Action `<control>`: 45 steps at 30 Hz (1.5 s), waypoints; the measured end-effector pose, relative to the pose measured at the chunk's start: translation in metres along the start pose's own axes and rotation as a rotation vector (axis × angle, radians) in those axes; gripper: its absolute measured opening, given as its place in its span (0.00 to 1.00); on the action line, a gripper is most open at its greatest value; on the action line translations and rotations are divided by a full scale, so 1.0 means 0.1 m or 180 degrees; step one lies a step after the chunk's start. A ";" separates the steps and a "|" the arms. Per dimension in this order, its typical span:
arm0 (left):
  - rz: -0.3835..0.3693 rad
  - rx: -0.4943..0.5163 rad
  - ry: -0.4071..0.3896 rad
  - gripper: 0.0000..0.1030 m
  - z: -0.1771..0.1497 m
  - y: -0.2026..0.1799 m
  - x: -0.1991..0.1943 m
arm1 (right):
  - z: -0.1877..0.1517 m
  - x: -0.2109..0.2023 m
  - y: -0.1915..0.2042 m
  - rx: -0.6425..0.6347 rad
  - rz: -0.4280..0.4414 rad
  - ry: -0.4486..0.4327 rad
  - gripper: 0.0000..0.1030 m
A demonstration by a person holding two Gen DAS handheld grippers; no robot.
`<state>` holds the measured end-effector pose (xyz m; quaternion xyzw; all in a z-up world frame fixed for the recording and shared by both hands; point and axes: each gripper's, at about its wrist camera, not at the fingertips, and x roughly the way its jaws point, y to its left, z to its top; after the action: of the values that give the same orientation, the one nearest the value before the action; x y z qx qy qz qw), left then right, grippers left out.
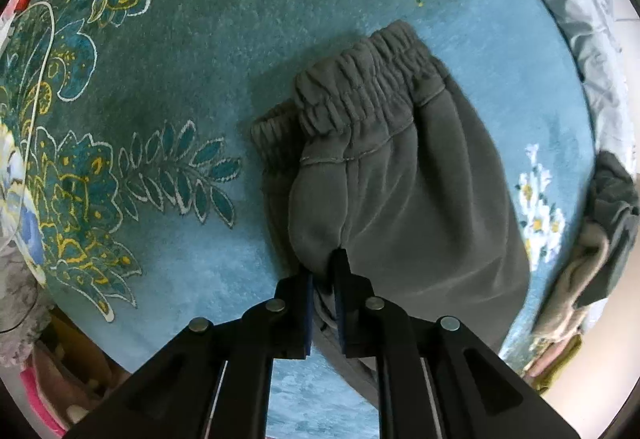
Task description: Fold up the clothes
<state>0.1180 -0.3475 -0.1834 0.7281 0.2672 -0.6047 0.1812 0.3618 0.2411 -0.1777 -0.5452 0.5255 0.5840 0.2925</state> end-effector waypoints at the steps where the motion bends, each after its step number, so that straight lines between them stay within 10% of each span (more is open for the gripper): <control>1: 0.0047 0.0012 0.0005 0.11 0.00 -0.02 0.01 | 0.00 0.02 -0.05 0.0028 -0.0001 -0.0004 0.46; 17: 0.0570 0.0160 -0.0006 0.13 -0.11 -0.36 0.07 | 0.04 0.36 -0.57 0.0609 0.0530 -0.0039 0.71; 19: 0.0572 0.0158 -0.0007 0.13 -0.13 -0.38 0.06 | 0.06 0.30 -0.51 0.0649 0.0578 -0.0099 0.44; 25: 0.0421 0.0084 0.0007 0.13 -0.25 -0.39 0.09 | 0.26 -0.21 0.18 0.0111 0.1002 -0.0405 0.11; 31: -0.0027 -0.0058 0.0059 0.13 -0.41 -0.33 0.15 | 0.39 -1.05 1.08 -0.0993 0.1745 -0.0886 0.09; 37: -0.0138 -0.0154 0.0164 0.21 -0.52 -0.29 0.26 | 0.81 -0.18 0.54 -0.0359 0.0783 -0.0336 0.09; 45: -0.0184 -0.0245 0.0132 0.50 -0.52 -0.16 0.28 | 0.83 0.13 0.35 -0.0109 0.0388 -0.0141 0.10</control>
<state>0.1530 -0.2993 -0.1991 0.7250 0.3149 -0.5836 0.1860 0.2996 0.3062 -0.1921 -0.5040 0.5410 0.6216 0.2586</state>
